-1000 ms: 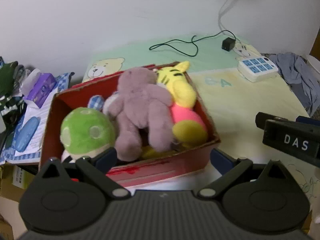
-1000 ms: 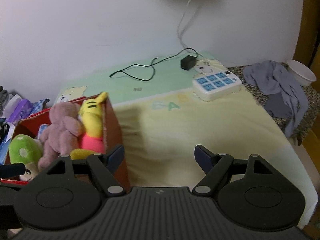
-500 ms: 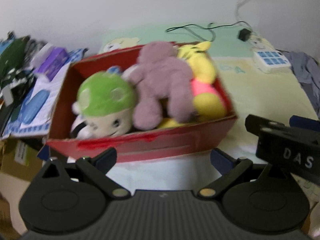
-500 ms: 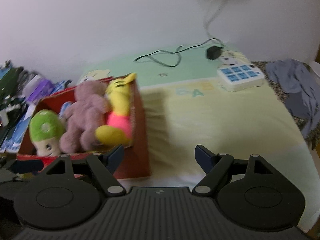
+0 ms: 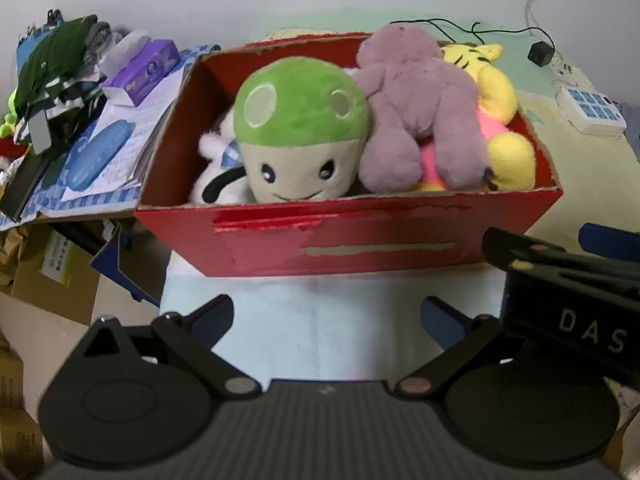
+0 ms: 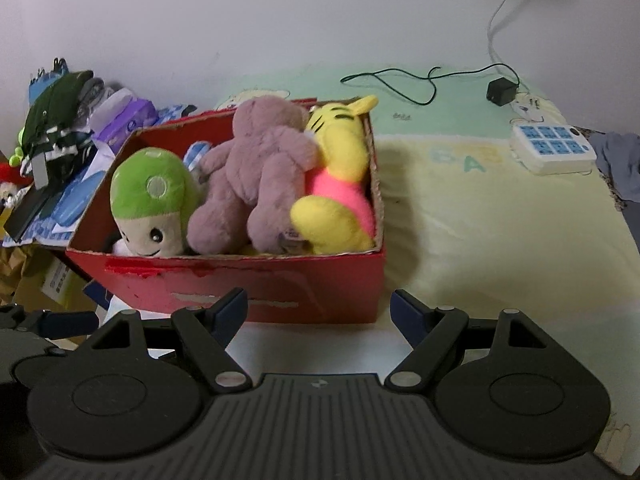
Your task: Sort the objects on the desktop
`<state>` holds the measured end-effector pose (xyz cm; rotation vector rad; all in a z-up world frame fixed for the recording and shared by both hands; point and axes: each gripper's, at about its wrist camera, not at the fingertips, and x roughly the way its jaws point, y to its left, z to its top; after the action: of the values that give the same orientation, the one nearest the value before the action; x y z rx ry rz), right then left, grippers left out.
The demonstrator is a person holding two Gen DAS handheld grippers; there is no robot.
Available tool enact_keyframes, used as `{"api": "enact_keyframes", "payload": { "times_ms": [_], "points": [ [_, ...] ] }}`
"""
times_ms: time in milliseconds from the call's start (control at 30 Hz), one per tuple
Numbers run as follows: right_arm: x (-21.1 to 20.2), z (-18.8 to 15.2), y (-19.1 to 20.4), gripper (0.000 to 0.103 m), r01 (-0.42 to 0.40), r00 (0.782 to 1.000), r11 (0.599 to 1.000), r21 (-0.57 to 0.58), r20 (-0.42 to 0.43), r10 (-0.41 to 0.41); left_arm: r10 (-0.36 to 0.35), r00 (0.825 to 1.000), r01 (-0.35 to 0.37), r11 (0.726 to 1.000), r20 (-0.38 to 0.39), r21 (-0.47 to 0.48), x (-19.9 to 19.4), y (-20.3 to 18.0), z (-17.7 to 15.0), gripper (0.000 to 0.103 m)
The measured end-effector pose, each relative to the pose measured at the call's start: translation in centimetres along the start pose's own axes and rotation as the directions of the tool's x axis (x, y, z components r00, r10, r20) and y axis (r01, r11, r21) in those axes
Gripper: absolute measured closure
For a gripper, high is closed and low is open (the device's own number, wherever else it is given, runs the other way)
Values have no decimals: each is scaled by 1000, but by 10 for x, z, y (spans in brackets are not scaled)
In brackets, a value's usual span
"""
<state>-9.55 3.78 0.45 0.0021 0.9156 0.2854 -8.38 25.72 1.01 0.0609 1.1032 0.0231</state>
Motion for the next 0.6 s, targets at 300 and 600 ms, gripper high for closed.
{"api": "enact_keyframes", "payload": {
  "times_ms": [300,600],
  "points": [
    [5,-1,-1,22,36,999,999,12,-5,-36,6,1000,-6,1000,-8,-10,8,11,3,3],
    [12,-2,2,22,75,997,997,12,-4,-75,17,1000,-17,1000,-7,5,13,14,4,2]
  ]
}}
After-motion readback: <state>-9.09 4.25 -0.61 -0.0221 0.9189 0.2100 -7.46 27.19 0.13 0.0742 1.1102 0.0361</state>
